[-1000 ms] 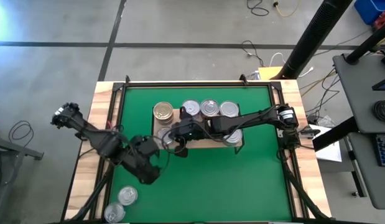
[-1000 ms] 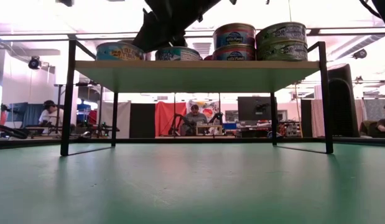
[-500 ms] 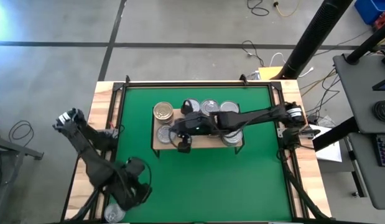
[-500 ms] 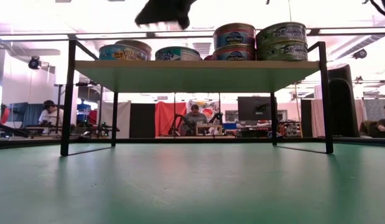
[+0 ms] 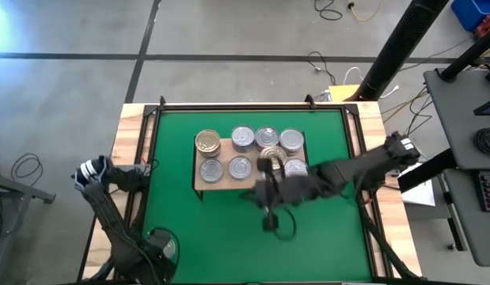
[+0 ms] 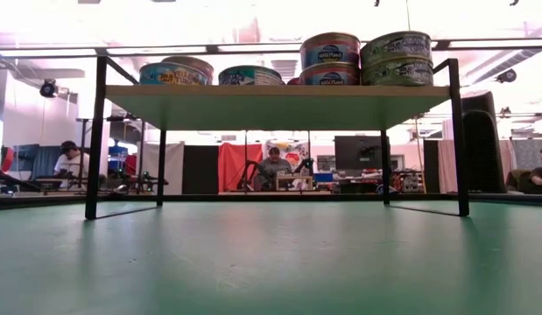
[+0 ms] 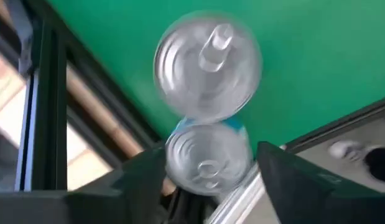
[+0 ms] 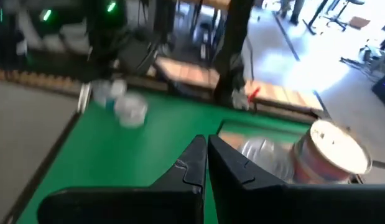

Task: Stack canned seafood by type on shelf
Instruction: Stack the green and blue tuna can on top of the green and blue tuna can on the shelf

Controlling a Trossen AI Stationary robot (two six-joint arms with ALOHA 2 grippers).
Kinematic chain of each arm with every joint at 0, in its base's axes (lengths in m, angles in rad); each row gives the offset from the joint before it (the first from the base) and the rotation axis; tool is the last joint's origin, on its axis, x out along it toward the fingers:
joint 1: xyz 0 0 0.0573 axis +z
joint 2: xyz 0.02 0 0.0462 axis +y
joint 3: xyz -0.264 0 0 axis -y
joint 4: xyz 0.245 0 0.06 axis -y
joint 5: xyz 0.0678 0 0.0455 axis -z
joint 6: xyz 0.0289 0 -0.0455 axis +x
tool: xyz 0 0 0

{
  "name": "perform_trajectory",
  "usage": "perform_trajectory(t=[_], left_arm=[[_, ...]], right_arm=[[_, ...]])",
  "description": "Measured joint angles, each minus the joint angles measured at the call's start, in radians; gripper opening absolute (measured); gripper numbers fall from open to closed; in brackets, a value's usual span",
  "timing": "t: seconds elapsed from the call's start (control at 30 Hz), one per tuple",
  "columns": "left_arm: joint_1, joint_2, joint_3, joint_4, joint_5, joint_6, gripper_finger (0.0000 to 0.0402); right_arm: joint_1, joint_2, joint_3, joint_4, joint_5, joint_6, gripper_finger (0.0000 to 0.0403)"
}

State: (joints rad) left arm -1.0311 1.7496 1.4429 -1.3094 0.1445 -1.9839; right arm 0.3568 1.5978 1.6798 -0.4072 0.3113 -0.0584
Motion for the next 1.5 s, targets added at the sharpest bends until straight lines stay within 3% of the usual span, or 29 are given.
perform_trajectory(t=[0.13, 0.37, 0.57, 0.67, 0.8, 0.93, 1.03, 1.1, 1.2, 1.3, 1.5], left_arm=[[-0.004, 0.063, 0.0, -0.001, 0.1, -0.007, 0.0158], [0.0, 0.155, 0.0, 0.001, 0.027, -0.016, 0.0012], [0.031, 0.228, 0.0, 0.054, 0.046, 0.059, 0.0012], [0.056, 0.247, 0.007, 0.119, 0.006, 0.127, 0.0003], [0.094, 0.245, 0.091, 0.21, -0.189, 0.19, 0.0001], [0.101, 0.224, 0.242, 0.101, -0.329, 0.249, 0.0], [0.079, 0.227, 0.302, -0.058, -0.313, 0.241, 0.0], [0.055, 0.227, 0.31, -0.082, -0.259, 0.215, 0.0], [0.004, 0.228, 0.291, 0.016, -0.18, 0.189, 0.0], [-0.033, 0.242, 0.282, 0.151, -0.208, 0.17, 0.0], [0.004, 0.287, 0.267, 0.102, -0.211, 0.15, 0.0]], right_arm=[[0.126, 0.007, 0.0, -0.132, 0.144, 0.071, 0.0009], [0.281, 0.051, -0.001, -0.186, 0.19, 0.424, 0.0009], [0.364, 0.055, -0.001, -0.184, 0.212, 0.62, 0.0009], [0.378, 0.055, -0.001, -0.186, 0.202, 0.686, 0.0009], [0.379, 0.055, -0.001, -0.188, 0.156, 0.742, 0.0009], [0.379, 0.055, -0.001, -0.19, 0.155, 0.754, 0.0009], [0.376, 0.055, -0.001, -0.19, 0.16, 0.754, 0.0009], [0.371, 0.058, 0.0, -0.19, 0.16, 0.754, 0.0009], [0.369, 0.062, 0.0, -0.201, 0.161, 0.754, 0.0009], [0.369, 0.062, 0.0, -0.215, 0.163, 0.75, 0.0009], [0.356, 0.062, 0.0, -0.225, 0.163, 0.748, 0.0009]])
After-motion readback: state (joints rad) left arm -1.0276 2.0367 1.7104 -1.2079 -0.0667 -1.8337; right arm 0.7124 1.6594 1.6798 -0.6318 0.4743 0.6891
